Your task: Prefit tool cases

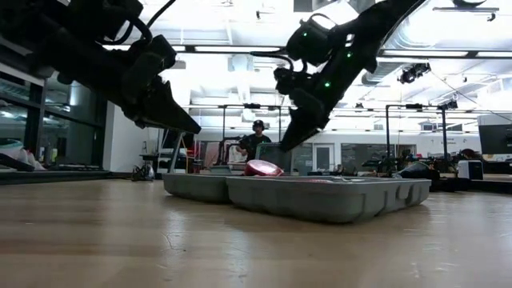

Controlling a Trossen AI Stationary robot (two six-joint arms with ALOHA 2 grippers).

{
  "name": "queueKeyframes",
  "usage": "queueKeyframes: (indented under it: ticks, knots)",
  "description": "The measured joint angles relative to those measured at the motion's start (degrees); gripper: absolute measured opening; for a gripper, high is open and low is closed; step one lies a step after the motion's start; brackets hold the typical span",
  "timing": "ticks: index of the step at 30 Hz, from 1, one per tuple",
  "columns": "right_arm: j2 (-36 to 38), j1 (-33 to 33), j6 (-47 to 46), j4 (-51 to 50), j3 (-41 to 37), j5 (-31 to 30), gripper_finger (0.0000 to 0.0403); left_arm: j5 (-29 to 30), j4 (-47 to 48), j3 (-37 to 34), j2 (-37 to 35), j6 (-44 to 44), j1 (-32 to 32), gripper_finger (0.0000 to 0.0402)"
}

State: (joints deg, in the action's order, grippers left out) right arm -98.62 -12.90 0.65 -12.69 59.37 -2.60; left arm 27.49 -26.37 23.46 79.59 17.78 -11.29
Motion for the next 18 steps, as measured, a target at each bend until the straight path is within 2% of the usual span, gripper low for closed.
queueKeyframes:
  ticks: [3, 8, 15, 18]
  knots:
    - [1.0, -0.9, 3.1, -2.2, 0.0, 0.6, 0.011, 0.1, 0.0, 0.0, 0.0, -0.3, 0.0, 0.0]
    - [1.2, -2.5, 5.7, -2.3, 0.0, 7.2, 0.011, 0.1, 0.0, 0.0, 0.0, -0.4, 0.0, 0.0]
    - [1.2, -3.3, 5.0, -2.6, 0.0, 8.3, 0.011, 0.1, 0.0, 0.0, 0.0, -0.4, 0.0, 0.0]
    - [1.2, -1.1, 8.0, -3.4, 0.0, 10.0, 0.011, 0.1, 0.0, 0.0, 0.0, -0.4, 0.0, 0.0]
